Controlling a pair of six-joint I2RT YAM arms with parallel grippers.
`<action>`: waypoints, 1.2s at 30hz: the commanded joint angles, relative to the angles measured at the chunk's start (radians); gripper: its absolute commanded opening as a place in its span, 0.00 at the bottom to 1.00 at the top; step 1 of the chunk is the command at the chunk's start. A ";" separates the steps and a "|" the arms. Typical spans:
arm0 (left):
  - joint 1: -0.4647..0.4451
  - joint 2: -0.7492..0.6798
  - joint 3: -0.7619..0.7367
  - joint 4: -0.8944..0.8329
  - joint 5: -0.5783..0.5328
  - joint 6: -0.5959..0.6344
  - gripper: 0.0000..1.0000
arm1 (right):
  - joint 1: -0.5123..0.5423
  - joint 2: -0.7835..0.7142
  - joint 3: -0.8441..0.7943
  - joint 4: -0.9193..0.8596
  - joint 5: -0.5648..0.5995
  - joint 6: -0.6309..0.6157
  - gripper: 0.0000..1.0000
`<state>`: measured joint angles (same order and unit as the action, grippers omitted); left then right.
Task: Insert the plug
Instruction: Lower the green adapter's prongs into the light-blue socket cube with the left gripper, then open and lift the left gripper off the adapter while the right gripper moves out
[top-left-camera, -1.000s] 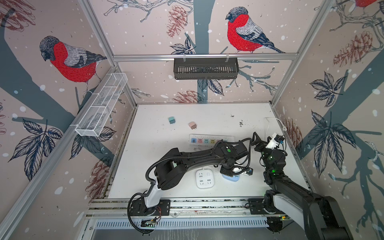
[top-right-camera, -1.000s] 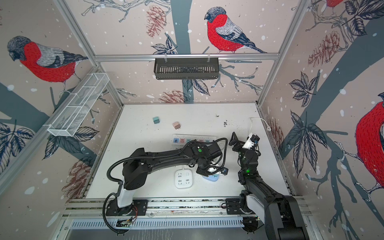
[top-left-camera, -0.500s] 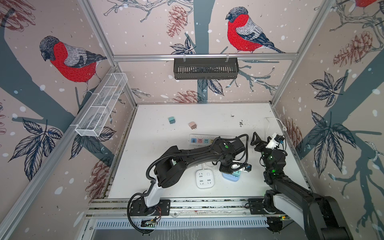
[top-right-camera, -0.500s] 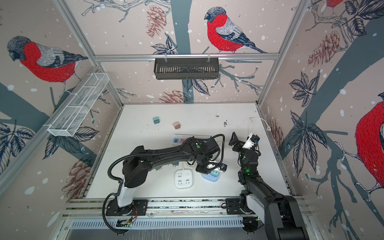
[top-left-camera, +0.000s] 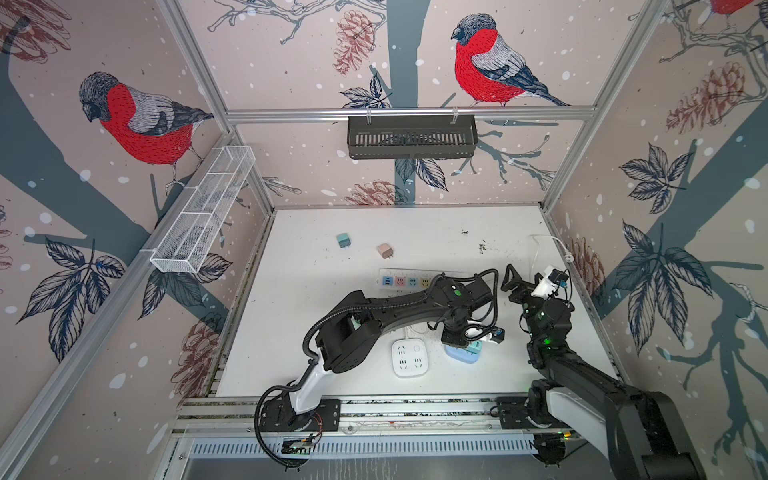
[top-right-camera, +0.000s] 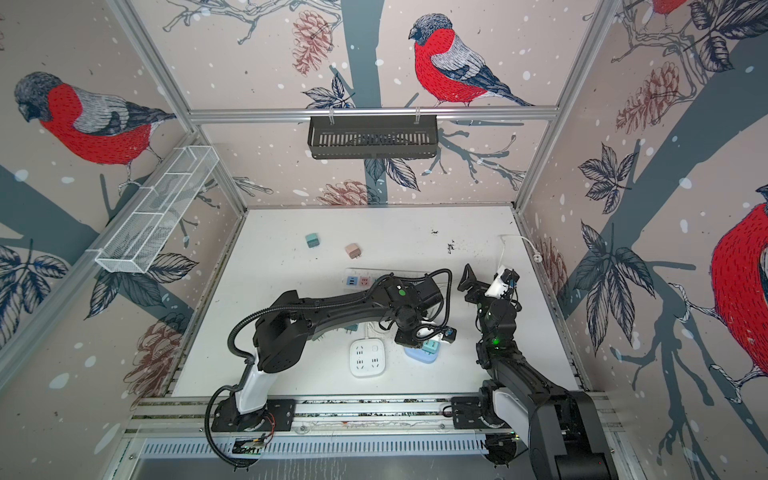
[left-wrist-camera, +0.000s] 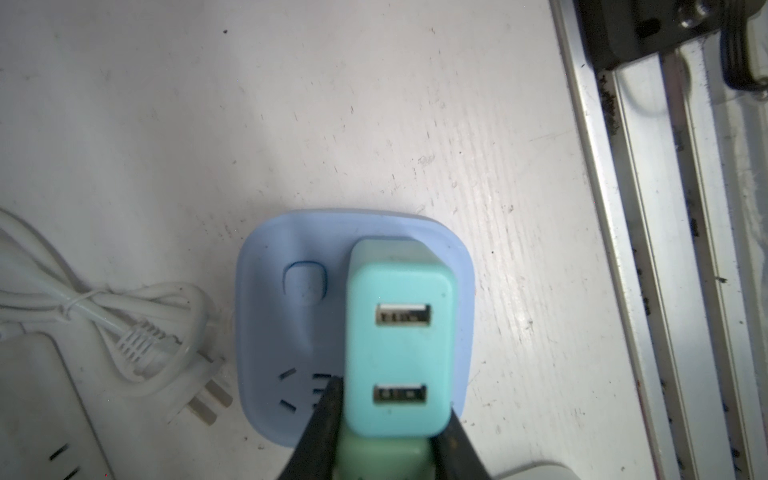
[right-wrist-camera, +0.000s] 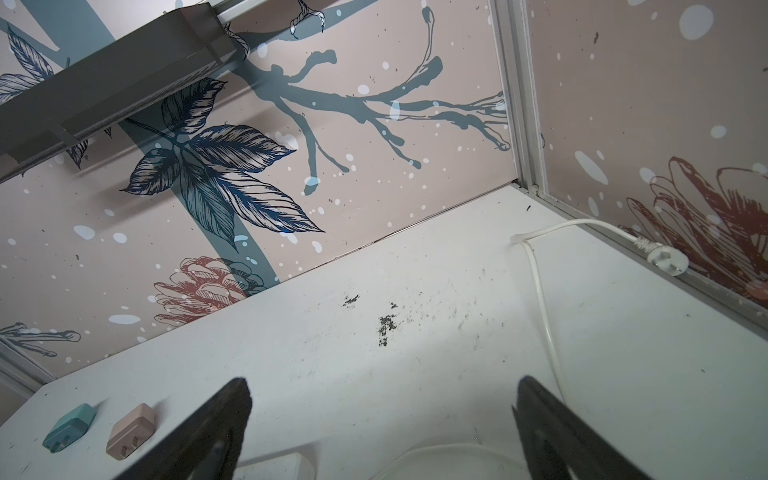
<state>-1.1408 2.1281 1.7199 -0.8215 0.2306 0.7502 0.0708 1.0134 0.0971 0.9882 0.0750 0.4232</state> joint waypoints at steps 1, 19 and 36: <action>-0.013 0.026 0.011 -0.016 -0.036 -0.048 0.00 | -0.002 0.001 0.006 0.017 -0.007 0.018 1.00; -0.053 0.023 0.064 0.093 -0.015 -0.183 0.98 | -0.069 0.116 0.174 -0.287 0.073 0.189 1.00; 0.049 -0.598 -0.384 0.557 -0.269 -0.473 0.99 | -0.076 0.037 0.137 -0.233 -0.110 0.147 1.00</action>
<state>-1.1339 1.6585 1.4590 -0.4885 0.0963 0.4290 -0.0166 1.0607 0.2245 0.7162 0.0193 0.5941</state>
